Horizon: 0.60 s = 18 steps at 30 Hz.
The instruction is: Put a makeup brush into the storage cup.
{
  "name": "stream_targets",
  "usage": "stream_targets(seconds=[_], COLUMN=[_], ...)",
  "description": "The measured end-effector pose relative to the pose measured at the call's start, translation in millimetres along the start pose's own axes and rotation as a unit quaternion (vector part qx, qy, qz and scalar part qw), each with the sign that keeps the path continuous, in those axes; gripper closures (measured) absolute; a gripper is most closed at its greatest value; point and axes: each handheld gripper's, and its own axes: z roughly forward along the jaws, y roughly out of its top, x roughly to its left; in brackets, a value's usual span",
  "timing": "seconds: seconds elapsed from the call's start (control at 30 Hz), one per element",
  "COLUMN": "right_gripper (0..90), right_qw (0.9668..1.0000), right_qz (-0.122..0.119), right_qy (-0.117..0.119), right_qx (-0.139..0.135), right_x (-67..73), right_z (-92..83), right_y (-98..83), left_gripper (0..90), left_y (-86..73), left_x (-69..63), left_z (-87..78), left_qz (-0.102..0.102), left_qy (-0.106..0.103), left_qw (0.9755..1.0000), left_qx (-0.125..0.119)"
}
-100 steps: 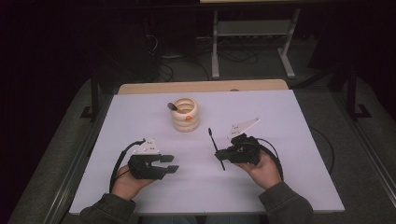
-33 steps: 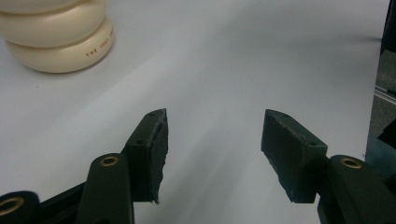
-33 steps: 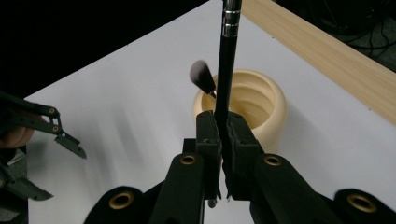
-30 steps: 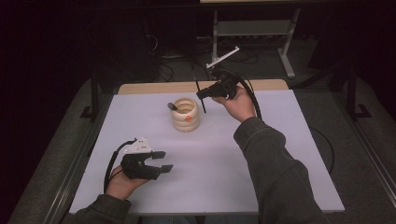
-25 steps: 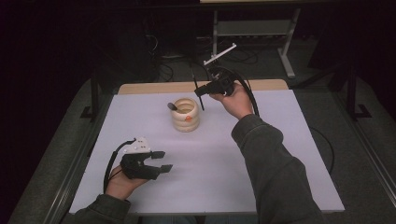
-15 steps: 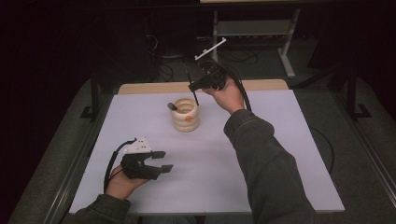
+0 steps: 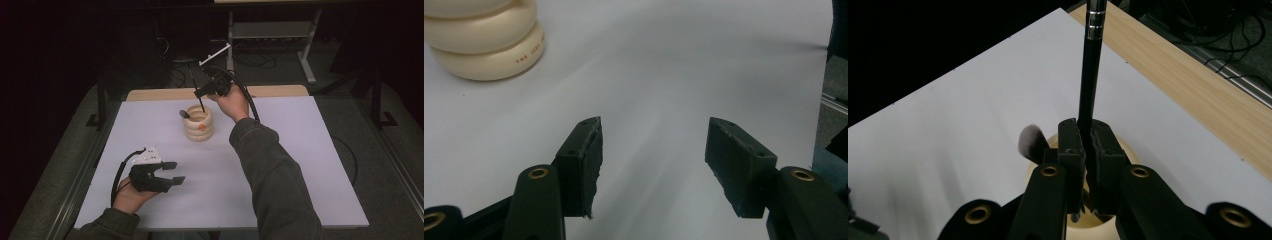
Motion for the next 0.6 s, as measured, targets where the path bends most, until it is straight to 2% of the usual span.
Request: stream_targets(seconds=[0.07, 0.23, 0.3, 0.6], right_gripper=[84.7, 84.8, 84.8, 84.8], right_qw=[1.0, 1.0, 0.9999, 0.9998], right_qz=[-0.004, -0.001, 0.007, 0.008], right_qy=[-0.005, -0.007, -0.009, -0.019], right_qx=[0.002, -0.001, -0.003, -0.006], right_x=[-1.7, -5.0, -5.4, -11.3], right_z=[4.0, 6.9, 6.8, 10.7], right_y=[-0.3, -1.3, -1.7, -3.7], left_gripper=[39.9, 39.7, 39.6, 39.2], left_y=[0.1, 0.4, 0.4, 0.0], left_x=[0.1, 0.5, 0.5, 2.1], left_z=[-0.3, -0.8, -0.7, -0.6], left_qz=[0.002, 0.004, 0.004, 0.007], left_qy=[0.001, 0.003, 0.002, 0.002], left_qw=[1.0, 1.0, 1.0, 1.0], left_qx=[0.002, 0.003, 0.003, 0.004])
